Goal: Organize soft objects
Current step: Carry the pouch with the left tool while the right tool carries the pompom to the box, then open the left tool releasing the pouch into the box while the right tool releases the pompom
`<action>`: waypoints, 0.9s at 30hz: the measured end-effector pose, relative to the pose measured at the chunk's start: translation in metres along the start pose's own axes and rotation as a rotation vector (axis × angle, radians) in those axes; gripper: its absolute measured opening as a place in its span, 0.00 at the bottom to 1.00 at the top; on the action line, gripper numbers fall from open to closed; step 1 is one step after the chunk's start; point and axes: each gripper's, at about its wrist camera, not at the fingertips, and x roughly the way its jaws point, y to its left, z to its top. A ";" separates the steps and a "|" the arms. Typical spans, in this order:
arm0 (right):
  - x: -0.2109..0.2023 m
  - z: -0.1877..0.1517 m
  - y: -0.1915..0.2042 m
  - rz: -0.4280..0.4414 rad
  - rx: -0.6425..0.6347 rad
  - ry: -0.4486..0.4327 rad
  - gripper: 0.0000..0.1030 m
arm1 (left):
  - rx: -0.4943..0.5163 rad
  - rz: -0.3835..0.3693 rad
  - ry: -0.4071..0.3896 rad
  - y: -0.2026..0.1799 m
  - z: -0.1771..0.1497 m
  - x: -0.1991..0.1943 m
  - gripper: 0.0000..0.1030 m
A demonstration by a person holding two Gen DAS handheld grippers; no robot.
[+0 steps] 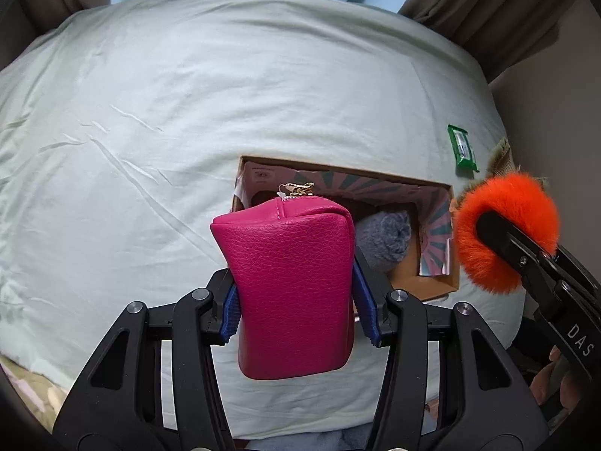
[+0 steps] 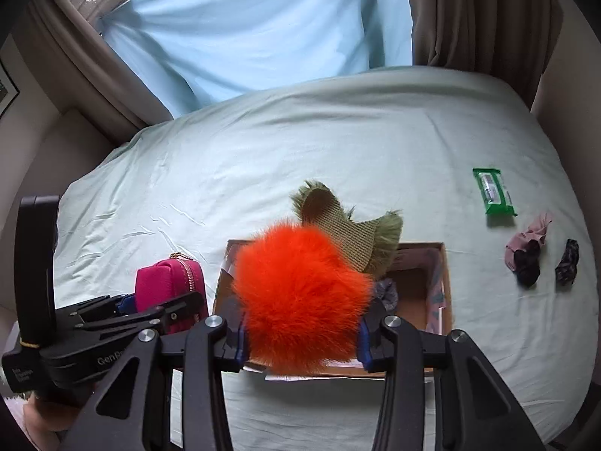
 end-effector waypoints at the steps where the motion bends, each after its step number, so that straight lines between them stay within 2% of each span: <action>1: 0.011 0.002 0.001 -0.002 0.006 0.022 0.38 | 0.002 0.000 0.016 0.003 0.002 0.009 0.45; 7: 0.070 0.009 0.003 -0.008 0.054 0.149 0.38 | 0.034 0.004 0.084 0.010 0.006 0.054 0.45; 14: 0.143 0.010 -0.015 -0.019 0.101 0.323 0.38 | 0.080 0.054 0.154 0.008 0.002 0.102 0.45; 17: 0.161 0.009 -0.019 -0.023 0.096 0.366 0.38 | 0.104 0.070 0.180 0.006 -0.002 0.119 0.45; 24: 0.183 0.009 -0.029 -0.033 0.120 0.433 0.38 | 0.160 0.092 0.177 -0.007 0.001 0.124 0.47; 25: 0.185 0.009 -0.031 -0.024 0.130 0.446 0.40 | 0.169 0.091 0.171 -0.009 0.001 0.123 0.55; 26: 0.188 0.009 -0.032 -0.013 0.136 0.456 0.50 | 0.181 0.092 0.155 -0.013 0.001 0.120 0.76; 27: 0.190 0.011 -0.031 -0.009 0.139 0.458 0.67 | 0.193 0.100 0.143 -0.014 0.000 0.118 0.90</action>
